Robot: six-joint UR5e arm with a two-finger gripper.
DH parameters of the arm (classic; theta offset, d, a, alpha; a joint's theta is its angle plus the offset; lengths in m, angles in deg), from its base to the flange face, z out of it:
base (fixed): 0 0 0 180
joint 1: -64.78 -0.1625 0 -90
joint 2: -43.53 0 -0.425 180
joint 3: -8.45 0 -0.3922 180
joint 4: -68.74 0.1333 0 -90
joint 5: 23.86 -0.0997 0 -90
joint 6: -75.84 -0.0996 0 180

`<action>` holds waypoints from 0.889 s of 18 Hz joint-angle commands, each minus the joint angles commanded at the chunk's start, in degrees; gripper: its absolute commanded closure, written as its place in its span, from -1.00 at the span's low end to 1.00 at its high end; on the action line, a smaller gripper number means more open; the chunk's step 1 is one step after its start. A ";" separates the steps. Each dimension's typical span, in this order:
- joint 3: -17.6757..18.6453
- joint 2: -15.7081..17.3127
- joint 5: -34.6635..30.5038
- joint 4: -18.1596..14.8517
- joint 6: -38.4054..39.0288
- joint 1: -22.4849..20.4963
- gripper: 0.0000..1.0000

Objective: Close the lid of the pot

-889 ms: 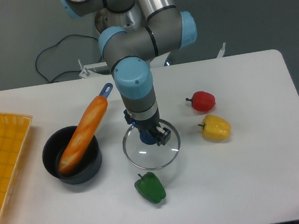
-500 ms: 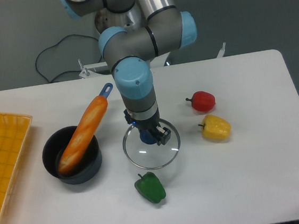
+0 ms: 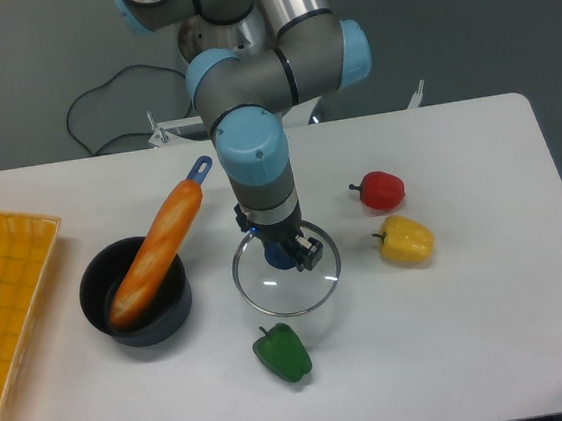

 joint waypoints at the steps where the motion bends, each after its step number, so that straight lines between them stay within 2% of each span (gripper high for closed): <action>1: -0.26 -0.09 0.00 -0.09 -0.09 0.00 0.05; 2: -0.61 -0.09 0.00 -0.26 -0.09 0.00 0.05; 5: -1.40 0.26 -0.52 -3.50 -0.09 0.09 0.05; 8: -3.51 0.35 -3.07 -9.30 -0.09 0.70 0.05; 11: -5.62 -0.09 -5.44 -13.70 0.00 1.67 0.05; 12: -5.89 -0.18 -5.97 -14.67 0.00 1.84 0.05; 16: -6.33 0.26 -5.63 -14.94 0.44 2.46 0.05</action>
